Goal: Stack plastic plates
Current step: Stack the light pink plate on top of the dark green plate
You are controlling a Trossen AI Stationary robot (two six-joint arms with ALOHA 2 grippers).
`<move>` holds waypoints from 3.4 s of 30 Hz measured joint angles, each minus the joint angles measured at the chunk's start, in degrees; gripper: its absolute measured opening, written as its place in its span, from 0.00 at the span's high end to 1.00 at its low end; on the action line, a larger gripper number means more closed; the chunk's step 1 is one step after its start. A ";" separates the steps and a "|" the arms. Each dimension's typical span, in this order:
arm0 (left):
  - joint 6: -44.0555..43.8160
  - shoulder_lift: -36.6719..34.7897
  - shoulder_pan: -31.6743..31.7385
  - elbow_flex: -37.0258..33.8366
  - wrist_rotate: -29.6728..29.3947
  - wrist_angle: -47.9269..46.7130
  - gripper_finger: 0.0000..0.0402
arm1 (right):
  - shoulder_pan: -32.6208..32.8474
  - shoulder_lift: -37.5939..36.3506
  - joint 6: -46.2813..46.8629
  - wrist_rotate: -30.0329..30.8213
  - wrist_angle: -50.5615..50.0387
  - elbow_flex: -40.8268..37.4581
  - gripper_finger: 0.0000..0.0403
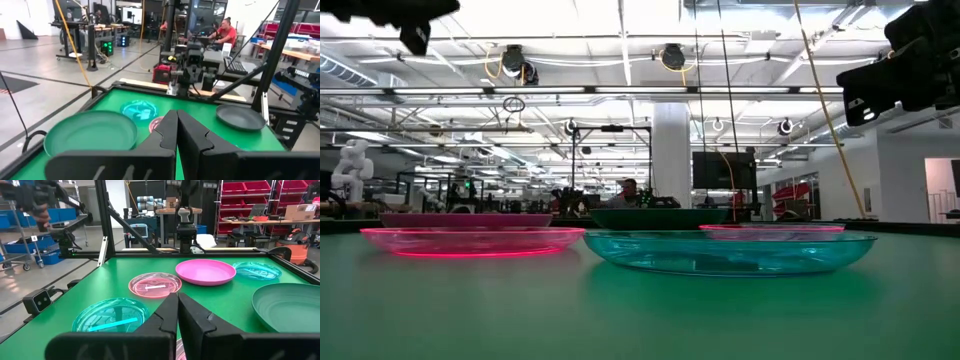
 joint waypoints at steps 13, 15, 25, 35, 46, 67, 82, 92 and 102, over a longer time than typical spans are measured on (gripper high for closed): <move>-2.12 19.71 0.01 22.54 -3.87 -7.49 0.99 | 0.00 0.00 -0.01 -0.01 -0.01 0.01 0.98; -4.20 22.81 0.07 26.08 -5.24 -9.92 0.99 | 0.00 0.00 0.01 0.00 -0.02 -0.01 0.98; -17.86 39.89 0.07 39.83 -8.94 -27.85 0.99 | 0.00 0.02 0.00 -0.07 5.47 -0.16 0.98; -36.67 51.39 1.81 40.40 -11.84 -36.84 0.99 | 0.01 0.02 0.00 -0.02 6.96 -0.16 0.98; -54.58 57.15 5.63 40.42 -9.70 -47.41 0.97 | 0.01 0.02 0.65 -0.02 7.58 -0.12 0.98; -48.79 69.64 20.50 38.52 -0.53 -54.17 0.66 | 0.01 0.02 18.71 0.07 7.49 -0.05 0.98; -34.70 69.55 23.46 32.12 1.81 -52.58 0.56 | 0.01 0.02 25.63 0.27 6.16 -0.03 0.98; -31.83 69.58 29.10 22.19 5.82 -45.01 0.29 | 0.00 0.02 26.96 5.60 6.62 0.01 0.98; -17.85 72.93 38.19 22.11 7.06 -41.22 0.37 | 0.02 0.20 25.45 7.76 6.45 0.05 0.98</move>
